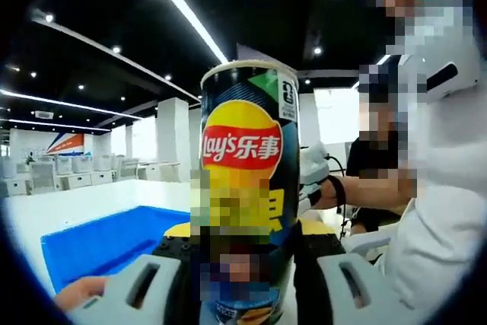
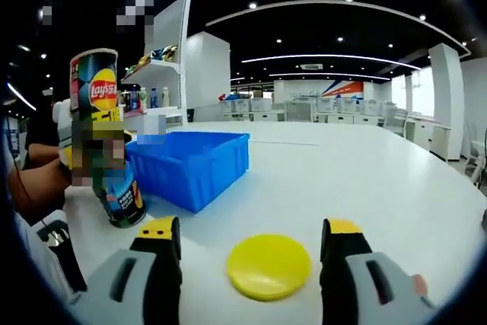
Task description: Open the lid of the chip container on the table, take out the chips, place them into the box in front of the container, and close the lid
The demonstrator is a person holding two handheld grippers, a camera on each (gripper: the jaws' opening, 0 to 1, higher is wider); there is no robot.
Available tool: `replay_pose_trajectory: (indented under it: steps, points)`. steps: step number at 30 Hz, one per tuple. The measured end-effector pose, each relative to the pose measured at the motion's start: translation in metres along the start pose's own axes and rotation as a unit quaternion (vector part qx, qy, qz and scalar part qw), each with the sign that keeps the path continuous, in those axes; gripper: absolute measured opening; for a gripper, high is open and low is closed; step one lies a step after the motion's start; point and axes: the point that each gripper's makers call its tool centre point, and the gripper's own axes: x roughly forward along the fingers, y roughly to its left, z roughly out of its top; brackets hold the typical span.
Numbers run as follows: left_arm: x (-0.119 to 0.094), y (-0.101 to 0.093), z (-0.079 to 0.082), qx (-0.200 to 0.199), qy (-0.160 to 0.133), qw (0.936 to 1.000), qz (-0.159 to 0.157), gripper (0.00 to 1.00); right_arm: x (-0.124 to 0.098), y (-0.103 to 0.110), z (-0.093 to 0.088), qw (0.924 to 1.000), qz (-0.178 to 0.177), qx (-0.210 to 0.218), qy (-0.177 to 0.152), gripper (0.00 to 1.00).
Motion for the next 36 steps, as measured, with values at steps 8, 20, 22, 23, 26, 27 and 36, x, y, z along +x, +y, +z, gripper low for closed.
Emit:
replay_pose_trajectory:
  steps: [8, 20, 22, 23, 26, 27, 36]
  points:
    - [-0.009, 0.014, 0.017, 0.051, 0.034, 0.9978, 0.025, 0.45, -0.003, 0.003, 0.007, 0.9997, 0.006, -0.004, -0.024, 0.69]
    - [-0.027, 0.012, 0.021, 0.103, 0.132, 0.985, 0.039, 0.45, -0.005, 0.017, 0.011, 0.9992, 0.022, -0.012, -0.031, 0.66]
    - [-0.032, 0.015, 0.023, 0.106, 0.152, 0.9816, 0.045, 0.45, -0.006, 0.024, 0.017, 0.9983, 0.037, -0.019, -0.039, 0.67]
    - [-0.035, 0.016, 0.025, 0.101, 0.156, 0.9819, 0.038, 0.45, -0.006, 0.028, 0.019, 0.9979, 0.046, -0.018, -0.041, 0.67]
    - [-0.043, 0.018, 0.024, 0.115, 0.189, 0.9746, 0.035, 0.45, -0.006, 0.034, 0.023, 0.997, 0.056, -0.025, -0.048, 0.68]
    - [-0.045, 0.023, 0.023, 0.129, 0.206, 0.9685, 0.052, 0.45, -0.006, 0.034, 0.023, 0.9968, 0.056, -0.028, -0.049, 0.67]
    - [-0.07, 0.031, 0.006, 0.167, 0.309, 0.9356, 0.032, 0.45, -0.003, 0.041, 0.019, 0.9956, 0.077, -0.029, -0.044, 0.67]
